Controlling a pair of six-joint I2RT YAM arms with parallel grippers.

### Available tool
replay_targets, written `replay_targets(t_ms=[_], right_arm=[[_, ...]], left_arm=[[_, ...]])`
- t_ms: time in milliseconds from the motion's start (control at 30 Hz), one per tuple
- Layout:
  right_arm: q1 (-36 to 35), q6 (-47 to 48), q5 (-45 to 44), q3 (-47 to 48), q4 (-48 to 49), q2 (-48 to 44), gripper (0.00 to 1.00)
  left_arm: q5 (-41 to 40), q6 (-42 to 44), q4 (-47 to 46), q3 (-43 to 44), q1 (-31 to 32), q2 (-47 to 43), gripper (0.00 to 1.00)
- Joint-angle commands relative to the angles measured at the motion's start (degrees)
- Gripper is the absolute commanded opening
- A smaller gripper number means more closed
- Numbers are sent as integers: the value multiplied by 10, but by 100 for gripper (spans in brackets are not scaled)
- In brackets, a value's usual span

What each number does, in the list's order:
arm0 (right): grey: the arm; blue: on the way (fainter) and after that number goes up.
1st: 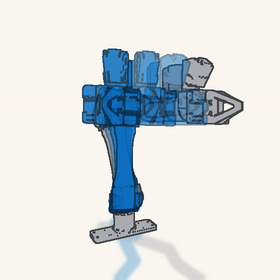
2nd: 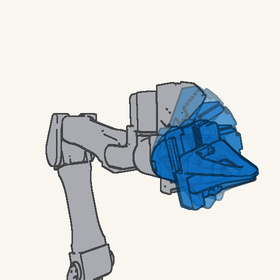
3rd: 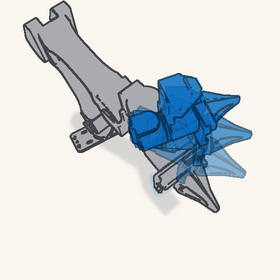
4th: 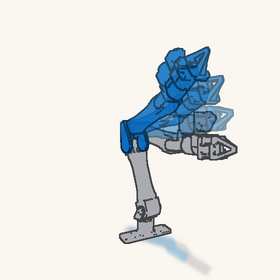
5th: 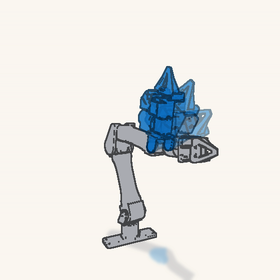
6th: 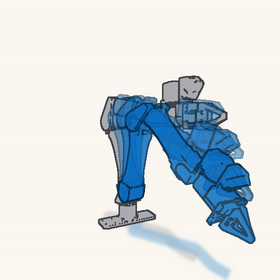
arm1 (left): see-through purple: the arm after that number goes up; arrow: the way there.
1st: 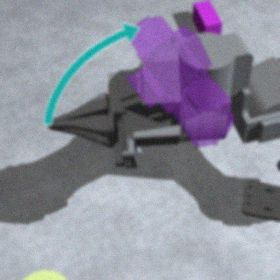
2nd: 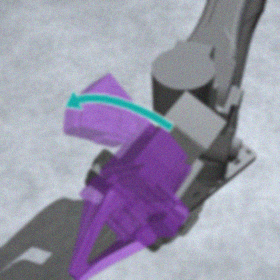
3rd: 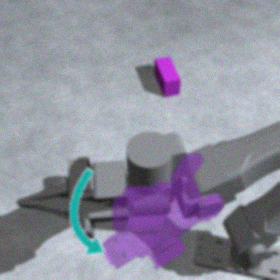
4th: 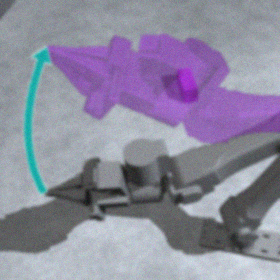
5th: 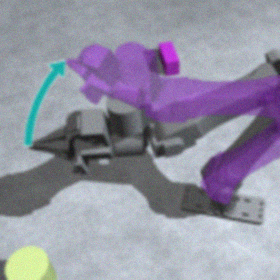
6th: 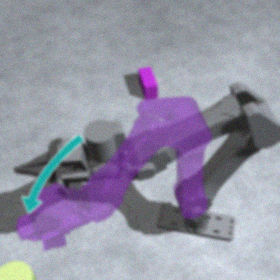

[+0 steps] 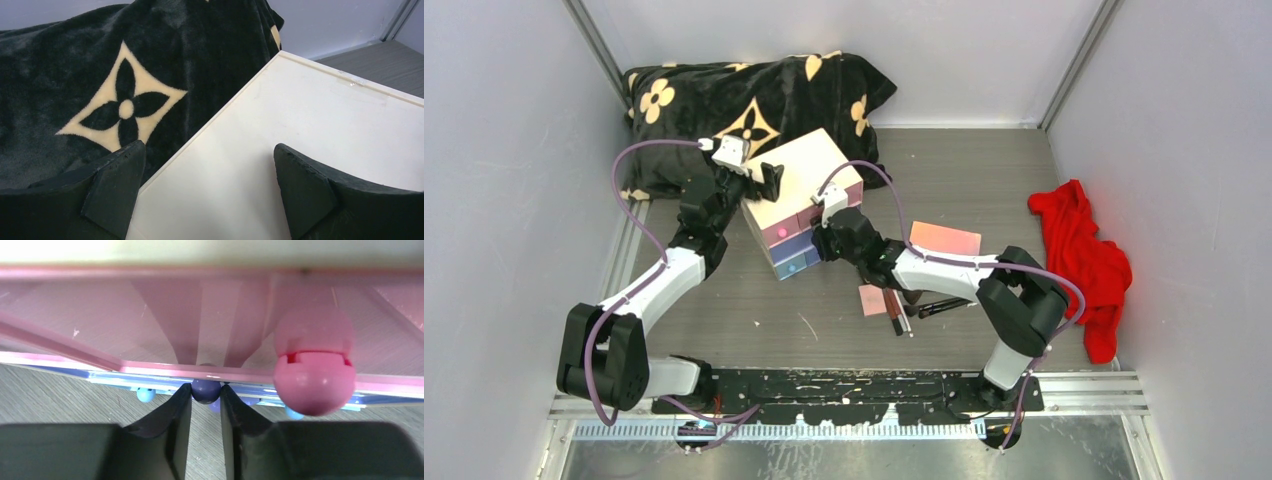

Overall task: Organize the makeup
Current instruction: Open the drawer in the storage box.

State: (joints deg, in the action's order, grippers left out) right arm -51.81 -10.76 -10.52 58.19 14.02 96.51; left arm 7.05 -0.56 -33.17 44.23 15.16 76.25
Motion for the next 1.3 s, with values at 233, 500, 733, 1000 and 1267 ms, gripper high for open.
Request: replay_targets(t_ms=[233, 500, 733, 1000, 1267], right_arm=[[-5, 23, -11, 22, 26, -31, 2], [-7, 24, -4, -5, 6, -72, 1], [-14, 22, -6, -33, -29, -112, 1], [-39, 7, -13, -86, -38, -136, 1], [-76, -18, -77, -158, -42, -194, 1]], left_arm=[[0, 16, 168, -49, 8, 42, 100], [-4, 14, 169, -48, 8, 43, 100], [-8, 14, 173, -42, 8, 48, 100], [-7, 14, 174, -42, 8, 48, 100], [-7, 13, 171, -44, 8, 46, 100]])
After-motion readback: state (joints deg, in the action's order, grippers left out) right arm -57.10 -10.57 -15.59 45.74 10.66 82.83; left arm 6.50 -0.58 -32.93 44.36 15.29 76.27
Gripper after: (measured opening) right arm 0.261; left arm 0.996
